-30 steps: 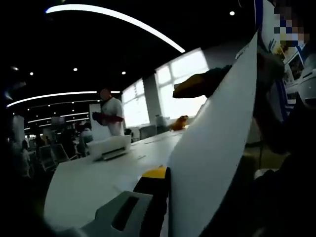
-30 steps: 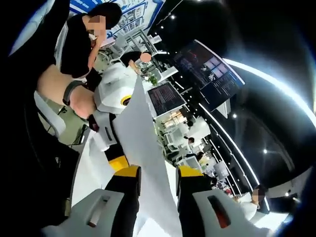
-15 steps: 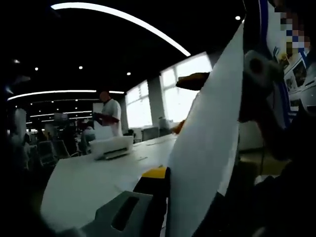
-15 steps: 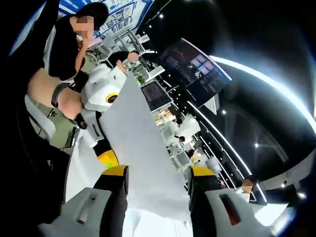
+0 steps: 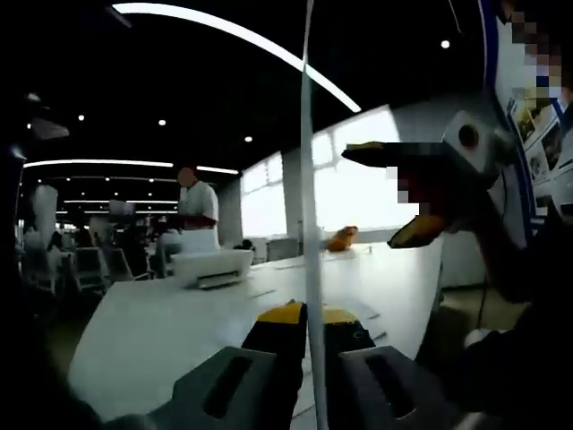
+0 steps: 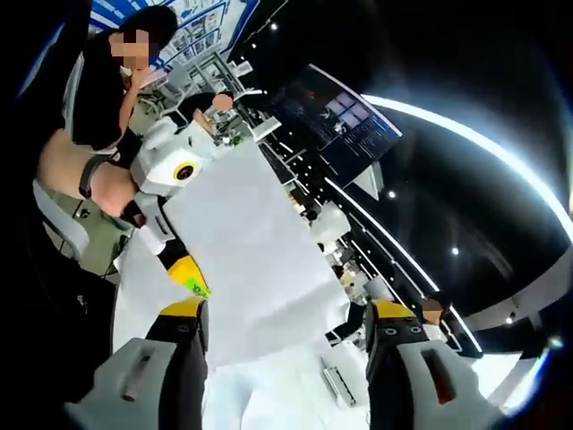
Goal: Organize the stack of printing papers by aligning and flattening the scattered papers on the table
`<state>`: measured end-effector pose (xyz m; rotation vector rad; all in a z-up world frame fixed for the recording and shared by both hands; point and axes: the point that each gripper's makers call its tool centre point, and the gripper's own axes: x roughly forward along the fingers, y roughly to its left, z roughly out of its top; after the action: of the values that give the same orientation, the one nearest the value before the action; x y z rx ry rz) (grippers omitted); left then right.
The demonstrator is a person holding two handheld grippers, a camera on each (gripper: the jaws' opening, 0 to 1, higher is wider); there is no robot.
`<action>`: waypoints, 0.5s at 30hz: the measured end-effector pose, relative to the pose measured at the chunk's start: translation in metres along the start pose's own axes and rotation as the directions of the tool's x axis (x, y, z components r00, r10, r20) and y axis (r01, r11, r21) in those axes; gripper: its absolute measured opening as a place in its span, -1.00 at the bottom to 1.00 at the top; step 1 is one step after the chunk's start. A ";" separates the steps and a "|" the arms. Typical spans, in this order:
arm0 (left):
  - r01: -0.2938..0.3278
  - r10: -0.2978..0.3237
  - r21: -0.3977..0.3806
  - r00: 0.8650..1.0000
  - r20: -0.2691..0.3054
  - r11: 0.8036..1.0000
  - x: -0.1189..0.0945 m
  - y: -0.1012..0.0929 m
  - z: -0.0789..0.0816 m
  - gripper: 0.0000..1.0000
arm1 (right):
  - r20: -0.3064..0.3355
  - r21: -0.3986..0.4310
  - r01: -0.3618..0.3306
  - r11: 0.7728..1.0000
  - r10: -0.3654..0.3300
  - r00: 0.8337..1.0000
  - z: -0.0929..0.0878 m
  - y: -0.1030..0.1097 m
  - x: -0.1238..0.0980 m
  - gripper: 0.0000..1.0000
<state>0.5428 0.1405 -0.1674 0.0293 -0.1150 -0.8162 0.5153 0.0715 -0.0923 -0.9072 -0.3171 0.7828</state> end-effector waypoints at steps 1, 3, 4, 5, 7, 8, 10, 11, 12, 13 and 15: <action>-0.002 0.002 -0.003 1.000 0.003 1.000 -0.001 0.001 0.000 -0.89 | -0.002 0.002 0.002 1.000 -0.002 1.000 -0.001 -0.001 0.000 0.37; -0.006 0.006 -0.019 1.000 0.010 1.000 -0.002 0.003 0.000 -0.89 | -0.006 0.010 0.004 1.000 -0.004 1.000 -0.002 -0.002 -0.001 0.40; -0.008 0.009 -0.026 1.000 0.015 1.000 -0.003 0.004 0.001 -0.89 | -0.008 0.014 0.006 1.000 -0.005 1.000 -0.003 -0.002 -0.001 0.43; -0.010 0.011 -0.034 1.000 0.021 0.999 -0.004 0.006 0.001 -0.89 | -0.011 0.020 0.007 1.000 -0.007 1.000 -0.005 -0.003 -0.001 0.45; -0.015 0.017 -0.065 0.999 0.037 0.998 -0.005 0.009 0.003 -0.89 | -0.017 0.029 0.012 1.000 -0.011 1.000 -0.007 -0.005 -0.001 0.50; -0.015 0.018 -0.078 0.999 0.042 0.997 -0.006 0.010 0.004 -0.89 | -0.021 0.033 0.014 0.999 -0.014 1.000 -0.008 -0.005 -0.001 0.53; -0.015 0.021 -0.102 0.998 0.055 0.995 -0.007 0.012 0.006 -0.89 | -0.027 0.044 0.025 0.999 -0.024 0.999 -0.011 -0.008 -0.001 0.57; -0.015 0.022 -0.108 0.998 0.059 0.994 -0.008 0.013 0.007 -0.89 | -0.030 0.048 0.029 0.998 -0.028 0.999 -0.012 -0.009 -0.001 0.58; -0.016 0.023 -0.114 0.998 0.062 0.993 -0.008 0.014 0.008 -0.89 | -0.032 0.053 0.032 0.998 -0.031 0.999 -0.013 -0.010 -0.002 0.59; -0.017 0.025 -0.122 0.998 0.065 0.992 -0.009 0.015 0.008 -0.89 | -0.034 0.057 0.035 0.998 -0.033 0.999 -0.014 -0.011 -0.002 0.61; -0.018 0.027 -0.128 0.997 0.069 0.992 -0.009 0.015 0.009 -0.89 | -0.045 0.072 0.042 0.997 -0.039 0.998 -0.018 -0.013 -0.003 0.62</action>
<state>0.5464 0.1576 -0.1584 -0.1213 -0.1289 -0.8013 0.5297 0.0539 -0.0922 -0.8460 -0.2667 0.7321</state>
